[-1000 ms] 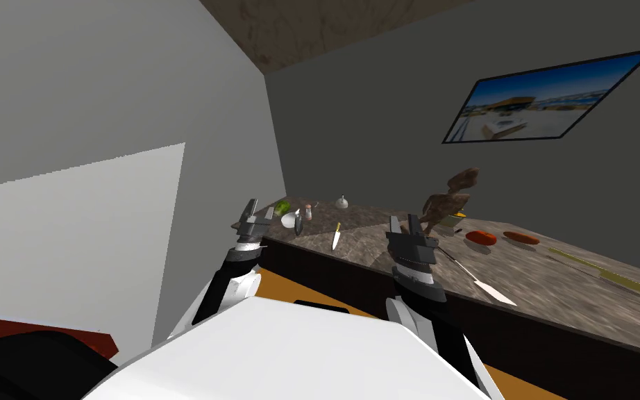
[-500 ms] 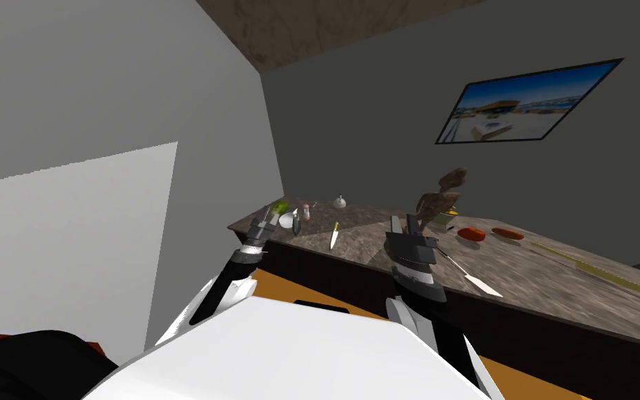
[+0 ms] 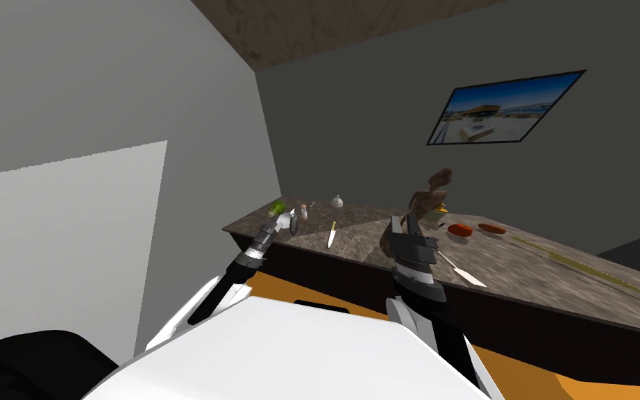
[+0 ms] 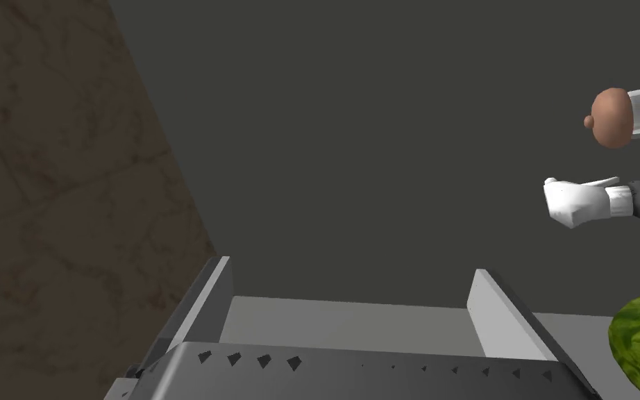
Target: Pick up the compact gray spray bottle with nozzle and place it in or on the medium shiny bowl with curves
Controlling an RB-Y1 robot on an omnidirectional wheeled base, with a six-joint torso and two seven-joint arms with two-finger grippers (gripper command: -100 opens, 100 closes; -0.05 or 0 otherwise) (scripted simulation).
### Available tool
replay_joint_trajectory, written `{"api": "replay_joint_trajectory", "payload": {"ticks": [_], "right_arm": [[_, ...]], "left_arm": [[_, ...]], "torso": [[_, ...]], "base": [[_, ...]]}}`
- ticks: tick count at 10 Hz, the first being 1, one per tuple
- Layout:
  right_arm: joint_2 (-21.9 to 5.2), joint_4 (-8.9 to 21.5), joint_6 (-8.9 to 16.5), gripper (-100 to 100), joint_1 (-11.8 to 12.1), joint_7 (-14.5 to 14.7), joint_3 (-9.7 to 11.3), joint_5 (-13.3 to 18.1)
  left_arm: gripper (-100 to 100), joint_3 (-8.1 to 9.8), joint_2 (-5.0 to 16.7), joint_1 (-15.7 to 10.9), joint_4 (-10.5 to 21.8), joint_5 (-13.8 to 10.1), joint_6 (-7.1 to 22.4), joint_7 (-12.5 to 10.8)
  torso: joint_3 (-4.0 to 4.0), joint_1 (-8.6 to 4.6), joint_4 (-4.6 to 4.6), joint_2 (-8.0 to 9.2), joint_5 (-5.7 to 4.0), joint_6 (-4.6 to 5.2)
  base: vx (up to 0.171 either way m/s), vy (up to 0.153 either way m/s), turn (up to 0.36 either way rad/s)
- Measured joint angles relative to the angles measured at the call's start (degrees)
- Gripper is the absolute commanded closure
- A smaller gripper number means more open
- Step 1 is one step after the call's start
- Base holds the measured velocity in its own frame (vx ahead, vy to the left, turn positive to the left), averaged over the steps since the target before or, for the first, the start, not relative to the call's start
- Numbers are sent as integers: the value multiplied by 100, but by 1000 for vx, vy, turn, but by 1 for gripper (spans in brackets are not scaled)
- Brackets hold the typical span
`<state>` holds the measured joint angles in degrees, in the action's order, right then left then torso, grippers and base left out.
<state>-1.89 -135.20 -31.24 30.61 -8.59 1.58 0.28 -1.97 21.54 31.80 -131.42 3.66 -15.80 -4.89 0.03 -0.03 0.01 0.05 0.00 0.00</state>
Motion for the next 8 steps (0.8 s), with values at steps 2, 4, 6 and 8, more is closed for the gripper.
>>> {"api": "replay_joint_trajectory", "payload": {"ticks": [2,4,6,8], "right_arm": [[0,0,0,0,0,0,0,0],[0,0,0,0,0,0,0,0],[0,0,0,0,0,0,0,0],[0,0,0,0,0,0,0,0]], "left_arm": [[-100,-41,269,62,150,71,89,45],[-100,-77,576,104,243,149,295,85],[-100,-96,949,217,307,236,538,120],[-100,-176,1222,189,393,328,782,180]], "torso": [[0,2,0,-1,0,0],[0,2,0,-1,0,-1],[0,1,0,0,0,-1],[-1,1,0,-3,0,0]], "base": [[-10,-10,-73],[-10,-8,-44],[-9,-10,-66],[-5,-9,-53]]}}
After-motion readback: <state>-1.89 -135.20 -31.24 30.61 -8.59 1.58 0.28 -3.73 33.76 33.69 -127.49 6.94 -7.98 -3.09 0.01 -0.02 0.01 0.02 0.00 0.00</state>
